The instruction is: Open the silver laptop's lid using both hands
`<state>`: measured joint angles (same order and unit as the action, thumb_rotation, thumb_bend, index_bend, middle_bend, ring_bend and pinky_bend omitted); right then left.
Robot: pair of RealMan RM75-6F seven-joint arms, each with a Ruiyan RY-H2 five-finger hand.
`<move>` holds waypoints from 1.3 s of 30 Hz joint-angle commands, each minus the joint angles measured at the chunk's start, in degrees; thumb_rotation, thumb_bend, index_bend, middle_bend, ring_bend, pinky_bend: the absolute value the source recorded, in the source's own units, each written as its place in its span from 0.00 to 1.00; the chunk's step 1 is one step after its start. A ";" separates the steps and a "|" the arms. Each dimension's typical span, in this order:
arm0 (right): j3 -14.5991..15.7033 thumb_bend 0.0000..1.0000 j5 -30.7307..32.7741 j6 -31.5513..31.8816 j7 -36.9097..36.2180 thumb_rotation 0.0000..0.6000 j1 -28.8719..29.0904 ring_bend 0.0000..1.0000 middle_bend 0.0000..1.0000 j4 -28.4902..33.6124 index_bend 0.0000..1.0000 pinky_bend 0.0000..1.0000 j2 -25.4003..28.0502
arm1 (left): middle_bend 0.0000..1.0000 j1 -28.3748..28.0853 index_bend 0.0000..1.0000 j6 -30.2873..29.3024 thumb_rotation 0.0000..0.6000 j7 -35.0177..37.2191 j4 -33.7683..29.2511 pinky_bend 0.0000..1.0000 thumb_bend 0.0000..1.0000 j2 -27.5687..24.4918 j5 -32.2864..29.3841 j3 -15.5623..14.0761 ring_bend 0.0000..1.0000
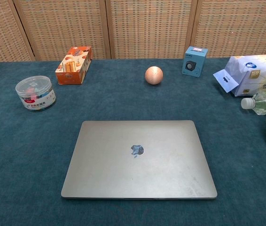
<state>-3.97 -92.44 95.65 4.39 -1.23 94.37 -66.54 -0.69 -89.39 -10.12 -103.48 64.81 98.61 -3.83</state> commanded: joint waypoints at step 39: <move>-0.25 0.00 1.42 -1.85 -2.83 1.00 0.56 0.00 0.00 0.58 0.07 0.00 0.65 | 0.00 -25.42 0.00 27.14 1.00 -5.66 12.98 0.00 0.00 19.52 17.73 1.58 0.00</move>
<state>-4.21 -91.04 93.81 1.58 -0.69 94.95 -65.89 -24.17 -64.34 -15.57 -92.15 82.03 116.05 -2.83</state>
